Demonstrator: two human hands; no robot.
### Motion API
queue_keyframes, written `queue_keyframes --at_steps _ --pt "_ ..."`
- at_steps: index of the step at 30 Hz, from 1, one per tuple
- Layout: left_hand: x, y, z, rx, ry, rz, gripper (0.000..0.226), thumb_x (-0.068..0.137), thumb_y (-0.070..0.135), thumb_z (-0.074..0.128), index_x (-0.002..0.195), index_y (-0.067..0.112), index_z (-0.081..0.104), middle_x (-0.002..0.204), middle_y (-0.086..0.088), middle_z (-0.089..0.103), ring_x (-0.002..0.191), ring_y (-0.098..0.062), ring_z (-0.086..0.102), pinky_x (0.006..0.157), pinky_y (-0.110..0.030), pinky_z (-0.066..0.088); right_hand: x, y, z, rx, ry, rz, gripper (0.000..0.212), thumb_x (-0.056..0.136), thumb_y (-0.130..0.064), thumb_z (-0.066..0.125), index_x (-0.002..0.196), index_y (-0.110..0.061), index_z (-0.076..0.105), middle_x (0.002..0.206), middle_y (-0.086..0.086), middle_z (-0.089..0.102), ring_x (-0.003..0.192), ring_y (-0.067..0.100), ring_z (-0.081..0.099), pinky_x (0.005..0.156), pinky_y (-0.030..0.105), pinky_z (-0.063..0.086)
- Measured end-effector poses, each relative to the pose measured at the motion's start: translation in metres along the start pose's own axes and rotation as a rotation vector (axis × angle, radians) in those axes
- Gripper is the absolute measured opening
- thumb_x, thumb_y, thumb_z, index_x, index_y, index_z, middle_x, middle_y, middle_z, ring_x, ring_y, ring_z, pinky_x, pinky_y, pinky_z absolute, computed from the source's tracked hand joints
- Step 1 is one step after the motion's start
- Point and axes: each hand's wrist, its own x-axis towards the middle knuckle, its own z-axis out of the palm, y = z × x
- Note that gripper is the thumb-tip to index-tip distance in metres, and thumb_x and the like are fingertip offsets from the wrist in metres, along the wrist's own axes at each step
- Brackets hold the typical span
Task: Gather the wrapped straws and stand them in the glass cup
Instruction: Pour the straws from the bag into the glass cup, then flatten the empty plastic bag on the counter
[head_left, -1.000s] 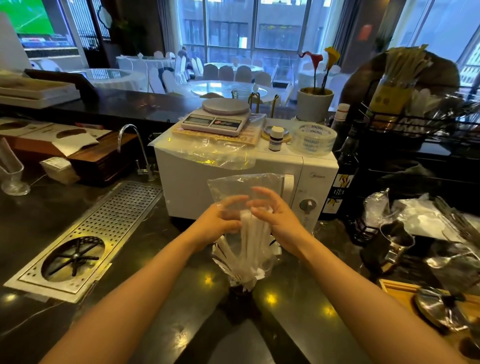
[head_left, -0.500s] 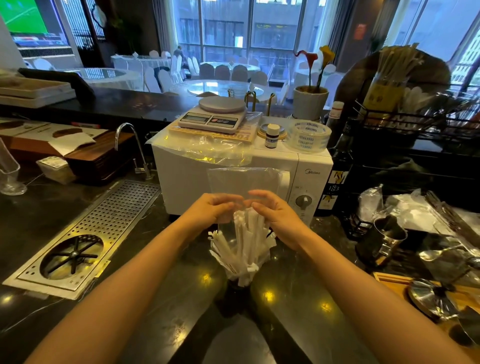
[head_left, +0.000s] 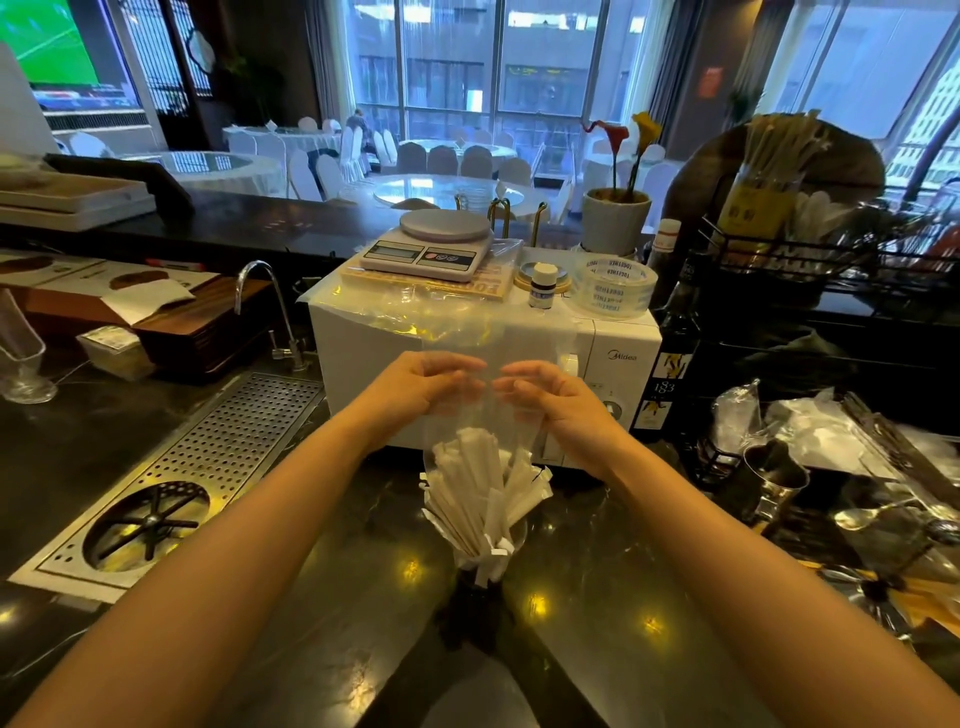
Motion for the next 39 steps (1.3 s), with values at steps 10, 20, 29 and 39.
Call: queue_keyframes --at_steps 10,20,29,39 --pt "0.01 0.042 -0.002 -0.017 0.048 0.117 0.023 0.093 0.014 0.045 0.092 0.029 0.062 0.087 0.005 0.068 0.075 0.0 0.068 0.065 -0.018 0.054 0.002 -0.035 -0.012 0.082 0.125 -0.081 0.013 0.089 -0.014 0.053 0.088 -0.025 0.059 0.088 -0.005 0.067 0.083 0.009 0.064 0.075 0.023 0.049" --pt "0.026 0.068 0.036 -0.155 0.085 0.175 0.025 0.095 0.013 0.039 0.091 0.023 0.062 0.085 -0.001 0.068 0.073 -0.007 0.069 0.058 -0.02 0.058 -0.025 -0.041 -0.04 0.082 0.299 -0.082 0.012 0.093 -0.014 0.046 0.093 -0.015 0.059 0.084 -0.001 0.067 0.076 0.009 0.066 0.065 0.018 0.054" --pt "0.041 0.058 0.095 -0.307 0.127 0.086 0.022 0.097 0.012 0.034 0.109 0.011 0.052 0.08 -0.004 0.064 0.061 -0.003 0.068 0.054 -0.02 0.054 -0.07 -0.011 -0.072 -0.067 0.514 0.014 0.018 0.093 -0.014 0.045 0.082 -0.009 0.059 0.071 0.001 0.058 0.06 0.008 0.057 0.047 0.013 0.051" --pt "0.011 -0.022 0.195 -0.119 0.129 -0.181 0.043 0.091 0.022 0.048 0.129 0.02 0.028 0.087 -0.005 0.06 0.07 -0.018 0.061 0.061 -0.032 0.055 -0.112 0.055 -0.106 -0.214 0.765 0.187 0.031 0.093 -0.014 0.044 0.064 -0.018 0.054 0.058 0.002 0.053 0.049 0.011 0.048 0.045 0.02 0.042"
